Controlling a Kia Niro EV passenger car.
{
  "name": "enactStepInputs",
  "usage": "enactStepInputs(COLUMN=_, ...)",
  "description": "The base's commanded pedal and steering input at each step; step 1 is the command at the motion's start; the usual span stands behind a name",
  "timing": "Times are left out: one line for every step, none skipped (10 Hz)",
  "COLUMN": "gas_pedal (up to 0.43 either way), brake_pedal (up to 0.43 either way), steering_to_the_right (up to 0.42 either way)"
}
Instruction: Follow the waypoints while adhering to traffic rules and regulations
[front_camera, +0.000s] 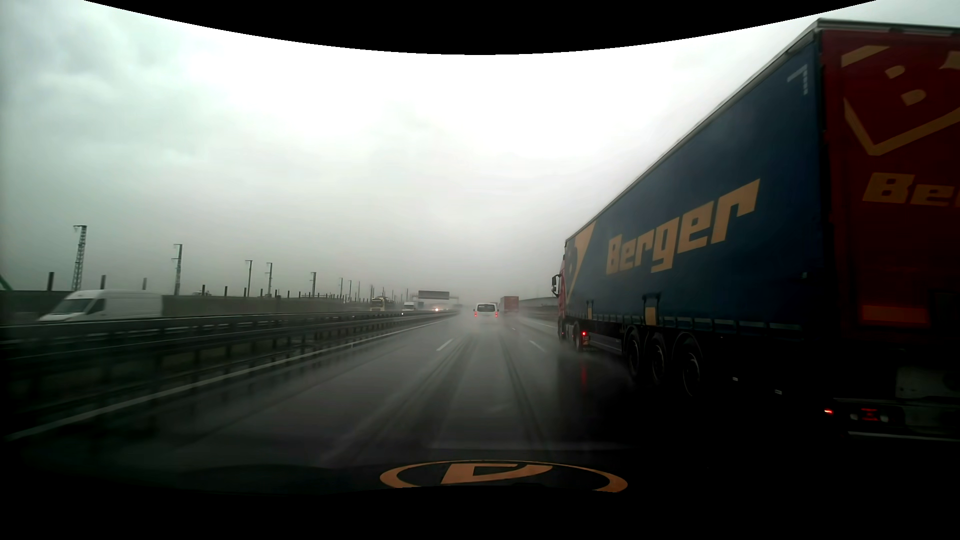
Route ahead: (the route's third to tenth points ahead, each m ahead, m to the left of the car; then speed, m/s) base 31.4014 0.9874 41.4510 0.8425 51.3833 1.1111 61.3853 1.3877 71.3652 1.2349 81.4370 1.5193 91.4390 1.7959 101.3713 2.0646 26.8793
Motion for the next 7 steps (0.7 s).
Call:
enactStepInputs(gas_pedal=0.260, brake_pedal=0.000, steering_to_the_right=-0.003)
enactStepInputs(gas_pedal=0.260, brake_pedal=0.000, steering_to_the_right=-0.003)
enactStepInputs(gas_pedal=0.260, brake_pedal=0.000, steering_to_the_right=-0.003)
enactStepInputs(gas_pedal=0.260, brake_pedal=0.000, steering_to_the_right=-0.004)
enactStepInputs(gas_pedal=0.260, brake_pedal=0.000, steering_to_the_right=-0.004)
enactStepInputs(gas_pedal=0.260, brake_pedal=0.000, steering_to_the_right=-0.004)
enactStepInputs(gas_pedal=0.260, brake_pedal=0.000, steering_to_the_right=-0.004)
